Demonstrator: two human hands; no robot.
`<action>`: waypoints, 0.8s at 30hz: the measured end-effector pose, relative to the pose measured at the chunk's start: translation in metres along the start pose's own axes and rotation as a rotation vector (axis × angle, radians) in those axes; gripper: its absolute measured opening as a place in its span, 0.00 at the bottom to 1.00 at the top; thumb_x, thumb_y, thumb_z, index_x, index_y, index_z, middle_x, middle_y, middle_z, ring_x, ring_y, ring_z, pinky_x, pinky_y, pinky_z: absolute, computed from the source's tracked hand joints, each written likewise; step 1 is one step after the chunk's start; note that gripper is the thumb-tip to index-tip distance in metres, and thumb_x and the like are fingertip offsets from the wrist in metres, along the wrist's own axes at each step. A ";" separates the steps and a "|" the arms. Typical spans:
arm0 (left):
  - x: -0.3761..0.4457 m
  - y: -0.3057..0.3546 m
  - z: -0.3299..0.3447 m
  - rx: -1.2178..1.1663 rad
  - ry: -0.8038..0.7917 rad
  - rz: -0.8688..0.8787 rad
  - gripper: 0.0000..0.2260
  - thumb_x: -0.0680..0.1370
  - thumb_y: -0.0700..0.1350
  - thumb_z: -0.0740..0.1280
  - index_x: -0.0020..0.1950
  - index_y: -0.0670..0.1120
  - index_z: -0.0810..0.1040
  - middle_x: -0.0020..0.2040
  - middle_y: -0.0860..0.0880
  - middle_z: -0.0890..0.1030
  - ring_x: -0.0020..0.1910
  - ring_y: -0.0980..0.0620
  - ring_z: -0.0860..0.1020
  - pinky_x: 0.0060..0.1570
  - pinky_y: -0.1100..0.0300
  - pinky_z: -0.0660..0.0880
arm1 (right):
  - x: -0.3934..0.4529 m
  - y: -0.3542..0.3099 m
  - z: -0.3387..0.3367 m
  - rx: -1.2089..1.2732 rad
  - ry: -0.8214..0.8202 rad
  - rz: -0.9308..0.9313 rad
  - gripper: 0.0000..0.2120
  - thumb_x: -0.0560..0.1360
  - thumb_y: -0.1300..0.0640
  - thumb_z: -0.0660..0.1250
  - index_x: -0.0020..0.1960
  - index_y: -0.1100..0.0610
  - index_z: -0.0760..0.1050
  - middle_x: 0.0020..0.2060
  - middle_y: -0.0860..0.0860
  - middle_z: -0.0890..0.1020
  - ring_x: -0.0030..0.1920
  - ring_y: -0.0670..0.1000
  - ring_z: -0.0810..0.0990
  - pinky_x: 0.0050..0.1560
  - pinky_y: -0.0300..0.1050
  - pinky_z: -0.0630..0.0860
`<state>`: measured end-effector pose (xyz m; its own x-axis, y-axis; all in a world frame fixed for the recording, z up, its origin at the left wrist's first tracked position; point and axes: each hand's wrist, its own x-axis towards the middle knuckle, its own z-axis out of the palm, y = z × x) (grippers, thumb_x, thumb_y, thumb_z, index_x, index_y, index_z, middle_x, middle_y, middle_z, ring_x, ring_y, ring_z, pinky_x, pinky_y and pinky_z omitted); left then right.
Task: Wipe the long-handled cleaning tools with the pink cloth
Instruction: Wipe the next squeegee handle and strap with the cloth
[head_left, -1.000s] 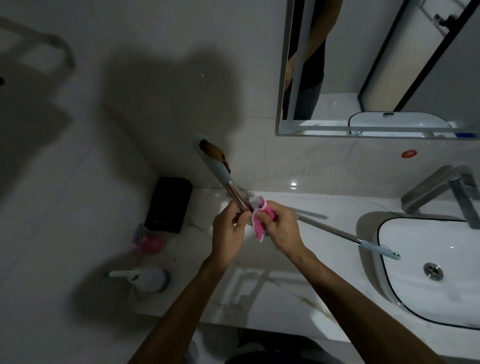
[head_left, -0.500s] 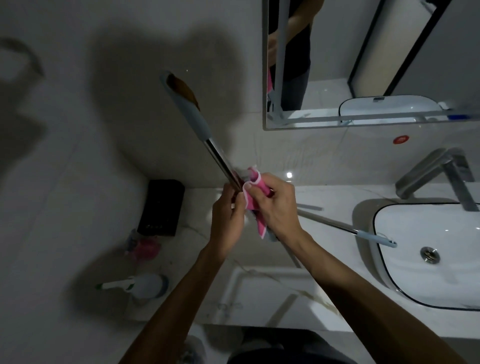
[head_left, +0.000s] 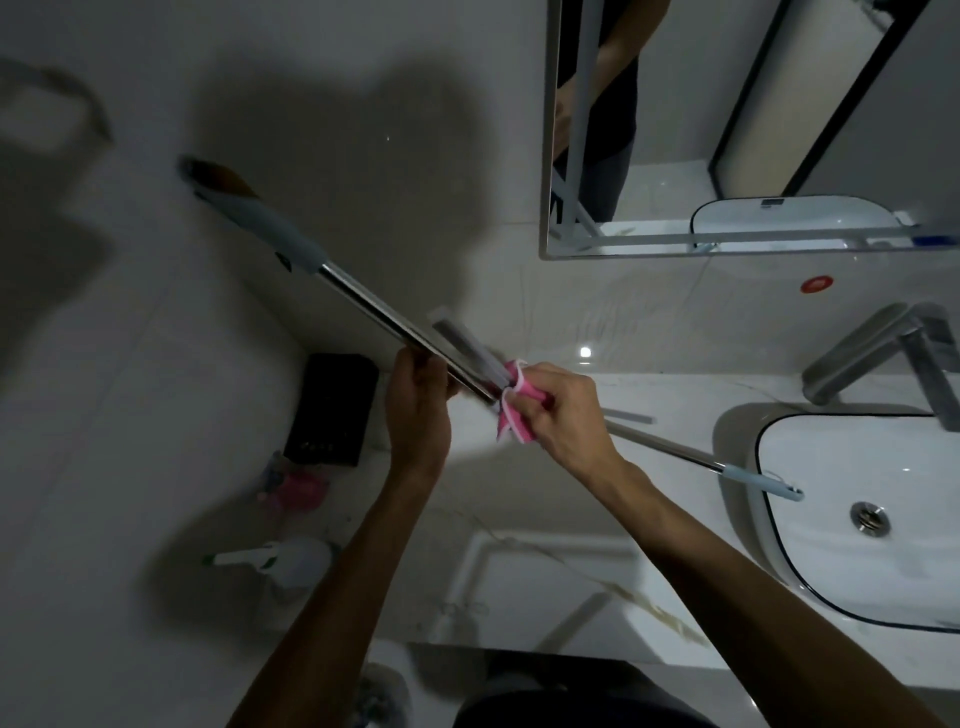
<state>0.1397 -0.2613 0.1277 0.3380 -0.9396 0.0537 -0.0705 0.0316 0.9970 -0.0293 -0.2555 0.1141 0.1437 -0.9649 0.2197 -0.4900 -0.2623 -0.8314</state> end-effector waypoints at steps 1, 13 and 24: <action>-0.003 -0.006 0.002 0.059 -0.028 0.001 0.08 0.77 0.50 0.63 0.52 0.60 0.79 0.47 0.57 0.83 0.49 0.51 0.82 0.49 0.49 0.81 | 0.000 -0.003 0.001 -0.003 0.002 0.003 0.10 0.78 0.61 0.70 0.38 0.60 0.79 0.36 0.51 0.81 0.37 0.44 0.78 0.39 0.33 0.74; -0.027 -0.009 0.008 0.305 -0.292 0.047 0.16 0.82 0.45 0.62 0.70 0.52 0.74 0.55 0.51 0.83 0.52 0.56 0.81 0.48 0.67 0.76 | 0.006 -0.047 -0.003 0.151 0.147 -0.049 0.04 0.78 0.61 0.69 0.45 0.59 0.82 0.37 0.48 0.79 0.37 0.42 0.76 0.41 0.30 0.71; -0.019 0.002 -0.002 0.116 -0.167 -0.048 0.12 0.77 0.52 0.61 0.56 0.50 0.79 0.47 0.52 0.84 0.47 0.50 0.83 0.48 0.46 0.83 | -0.003 -0.033 0.000 0.114 0.035 -0.025 0.06 0.79 0.61 0.68 0.45 0.54 0.81 0.36 0.49 0.80 0.36 0.47 0.77 0.39 0.36 0.71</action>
<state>0.1350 -0.2430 0.1284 0.1844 -0.9828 -0.0129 -0.1692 -0.0447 0.9846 -0.0137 -0.2438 0.1406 0.1231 -0.9585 0.2573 -0.3850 -0.2851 -0.8778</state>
